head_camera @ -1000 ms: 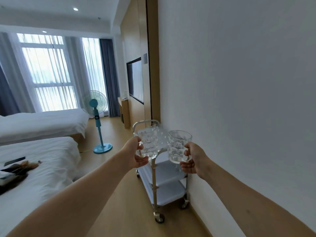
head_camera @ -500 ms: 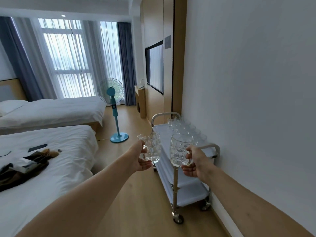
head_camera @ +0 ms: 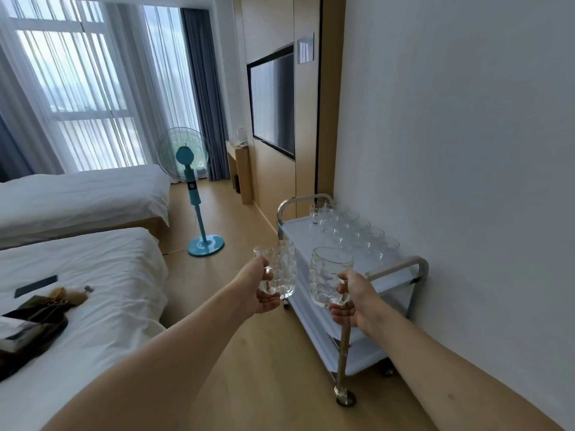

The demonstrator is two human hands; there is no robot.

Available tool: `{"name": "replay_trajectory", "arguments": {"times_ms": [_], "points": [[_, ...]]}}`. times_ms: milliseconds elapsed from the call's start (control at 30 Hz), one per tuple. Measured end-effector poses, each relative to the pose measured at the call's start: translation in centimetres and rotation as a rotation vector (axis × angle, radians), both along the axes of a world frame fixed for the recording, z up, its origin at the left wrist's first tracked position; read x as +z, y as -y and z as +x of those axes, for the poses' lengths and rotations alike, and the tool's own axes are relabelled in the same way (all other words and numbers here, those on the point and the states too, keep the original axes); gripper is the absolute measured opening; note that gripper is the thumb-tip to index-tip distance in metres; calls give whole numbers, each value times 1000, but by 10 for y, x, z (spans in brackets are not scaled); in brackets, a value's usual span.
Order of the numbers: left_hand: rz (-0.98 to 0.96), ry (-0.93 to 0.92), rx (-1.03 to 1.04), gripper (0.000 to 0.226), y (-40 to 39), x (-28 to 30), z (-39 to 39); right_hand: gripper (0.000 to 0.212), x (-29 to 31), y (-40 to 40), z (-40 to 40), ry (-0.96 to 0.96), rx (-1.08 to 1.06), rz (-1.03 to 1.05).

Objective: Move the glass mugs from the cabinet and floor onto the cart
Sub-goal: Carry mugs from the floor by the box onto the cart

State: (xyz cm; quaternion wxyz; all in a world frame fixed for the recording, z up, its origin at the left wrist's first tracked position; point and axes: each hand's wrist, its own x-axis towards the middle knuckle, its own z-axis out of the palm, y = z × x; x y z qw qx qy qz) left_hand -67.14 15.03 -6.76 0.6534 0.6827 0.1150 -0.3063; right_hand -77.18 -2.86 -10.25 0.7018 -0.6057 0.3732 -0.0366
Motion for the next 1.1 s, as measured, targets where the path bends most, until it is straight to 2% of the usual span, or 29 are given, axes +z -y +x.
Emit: {"name": "replay_trajectory", "arguments": {"times_ms": [200, 533, 833, 1100], "points": [[-3, -59, -39, 26, 0, -23, 39, 29, -26, -5, 38, -94, -24, 10], [76, -84, -67, 29, 37, -48, 124, 26, -59, 32, 137, -93, -58, 113], [170, -103, -121, 27, 124, -69, 224, 28, -94, 103, 218, -109, -154, 187], [212, -181, -261, 29, 189, -105, 274, 28, -133, 156, 245, -184, -275, 230]]}}
